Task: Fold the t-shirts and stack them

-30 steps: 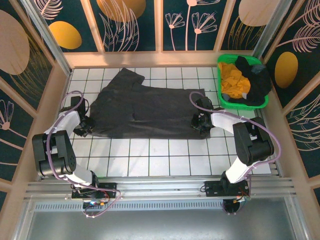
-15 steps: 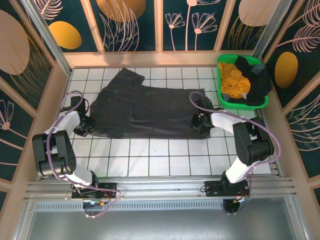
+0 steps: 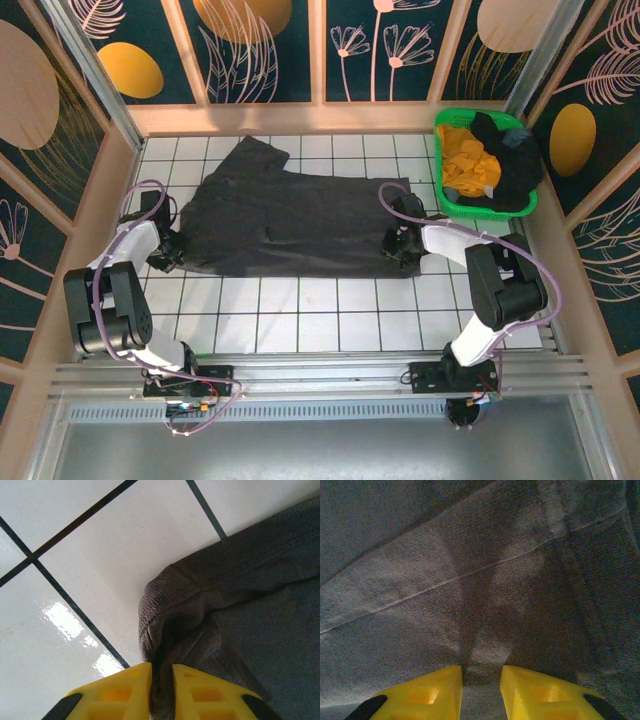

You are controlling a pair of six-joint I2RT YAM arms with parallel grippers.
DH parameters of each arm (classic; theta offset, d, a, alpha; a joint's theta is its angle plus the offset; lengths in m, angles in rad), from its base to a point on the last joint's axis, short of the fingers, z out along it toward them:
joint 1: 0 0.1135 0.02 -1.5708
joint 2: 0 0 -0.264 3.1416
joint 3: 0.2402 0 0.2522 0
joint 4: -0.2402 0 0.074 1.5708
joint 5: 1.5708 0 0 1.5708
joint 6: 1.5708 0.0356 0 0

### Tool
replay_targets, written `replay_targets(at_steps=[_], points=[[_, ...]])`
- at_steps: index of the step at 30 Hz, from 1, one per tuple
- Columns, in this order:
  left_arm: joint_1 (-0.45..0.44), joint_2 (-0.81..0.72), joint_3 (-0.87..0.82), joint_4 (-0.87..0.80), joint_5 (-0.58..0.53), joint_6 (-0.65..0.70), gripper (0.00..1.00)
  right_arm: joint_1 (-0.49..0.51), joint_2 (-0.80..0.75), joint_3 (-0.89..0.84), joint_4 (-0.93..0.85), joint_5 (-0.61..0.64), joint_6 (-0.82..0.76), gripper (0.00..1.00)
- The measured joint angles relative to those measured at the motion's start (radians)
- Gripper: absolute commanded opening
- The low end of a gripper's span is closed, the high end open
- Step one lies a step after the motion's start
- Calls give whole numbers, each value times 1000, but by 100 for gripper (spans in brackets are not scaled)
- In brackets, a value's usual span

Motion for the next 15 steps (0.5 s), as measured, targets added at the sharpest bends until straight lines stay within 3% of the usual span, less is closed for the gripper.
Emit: replay_targets(at_steps=[15], points=[[0, -5, 2, -11, 1, 4, 24, 0, 6, 6, -5, 0, 0, 30]])
